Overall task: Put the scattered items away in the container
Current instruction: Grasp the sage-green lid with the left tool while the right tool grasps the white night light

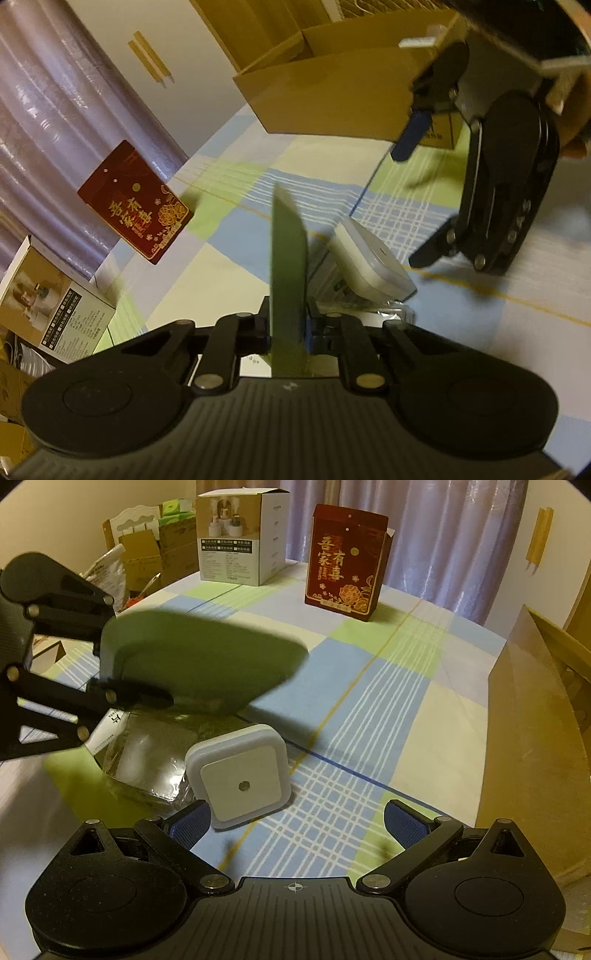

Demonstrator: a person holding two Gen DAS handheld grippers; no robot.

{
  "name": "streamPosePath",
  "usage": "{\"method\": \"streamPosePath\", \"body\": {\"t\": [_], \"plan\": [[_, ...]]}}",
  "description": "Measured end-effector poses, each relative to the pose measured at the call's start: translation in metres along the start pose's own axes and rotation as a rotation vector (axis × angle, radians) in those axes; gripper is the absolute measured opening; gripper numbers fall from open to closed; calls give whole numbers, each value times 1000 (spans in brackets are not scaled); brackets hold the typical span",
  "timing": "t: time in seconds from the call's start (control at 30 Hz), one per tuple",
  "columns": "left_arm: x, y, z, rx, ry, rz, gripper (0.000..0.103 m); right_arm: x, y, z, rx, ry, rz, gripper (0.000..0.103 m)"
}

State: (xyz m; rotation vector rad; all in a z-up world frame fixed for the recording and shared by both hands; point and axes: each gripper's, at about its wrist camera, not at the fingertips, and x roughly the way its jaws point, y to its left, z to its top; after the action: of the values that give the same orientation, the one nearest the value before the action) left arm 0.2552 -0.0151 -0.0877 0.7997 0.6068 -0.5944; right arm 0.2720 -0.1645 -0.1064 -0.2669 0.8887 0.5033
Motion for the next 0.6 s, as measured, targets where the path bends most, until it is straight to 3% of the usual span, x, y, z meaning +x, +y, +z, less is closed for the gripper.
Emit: {"method": "streamPosePath", "body": {"t": [0.33,0.6], "plan": [[-7,14,-1,-99,-2,44,8,9,9,9,-21,-14,27,103],[-13,16,0,-139,-34,29,8,18,12,14,-62,-34,49,103]]}}
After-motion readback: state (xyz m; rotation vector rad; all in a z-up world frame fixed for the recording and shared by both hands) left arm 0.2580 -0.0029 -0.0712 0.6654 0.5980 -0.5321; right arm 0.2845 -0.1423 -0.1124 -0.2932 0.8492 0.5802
